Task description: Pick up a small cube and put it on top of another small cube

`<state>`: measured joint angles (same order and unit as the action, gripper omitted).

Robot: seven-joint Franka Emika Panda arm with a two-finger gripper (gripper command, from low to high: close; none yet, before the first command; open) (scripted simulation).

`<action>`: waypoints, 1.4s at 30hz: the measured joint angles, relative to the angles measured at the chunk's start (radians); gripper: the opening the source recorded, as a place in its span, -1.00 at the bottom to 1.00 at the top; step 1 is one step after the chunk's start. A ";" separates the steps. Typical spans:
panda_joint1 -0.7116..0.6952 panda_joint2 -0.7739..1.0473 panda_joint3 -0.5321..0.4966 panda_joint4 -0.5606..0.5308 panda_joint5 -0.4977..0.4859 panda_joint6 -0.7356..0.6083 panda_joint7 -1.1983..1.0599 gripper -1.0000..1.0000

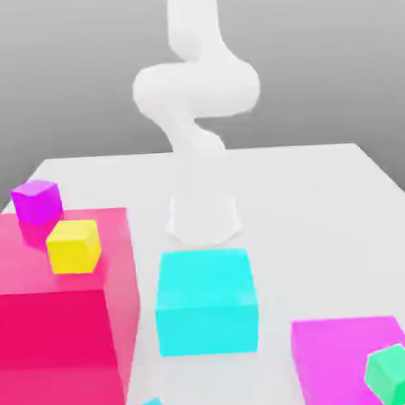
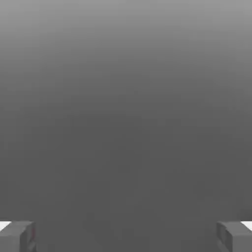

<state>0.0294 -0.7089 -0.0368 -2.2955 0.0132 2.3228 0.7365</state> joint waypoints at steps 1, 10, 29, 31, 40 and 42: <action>0.012 0.039 -0.016 0.002 0.007 0.010 -0.028 0.00; 0.091 0.368 -0.133 0.018 0.086 0.092 -0.280 0.00; 0.060 1.041 -0.184 0.049 0.164 0.272 -0.748 0.00; 0.048 1.110 -0.176 0.057 0.166 0.310 -0.774 0.00; 0.014 1.240 -0.135 0.083 0.205 0.403 -0.810 -1.00; 0.015 1.236 -0.137 0.082 0.203 0.402 -0.809 -1.00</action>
<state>0.0449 0.5275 -0.1736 -2.2134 0.2163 2.7246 -0.0725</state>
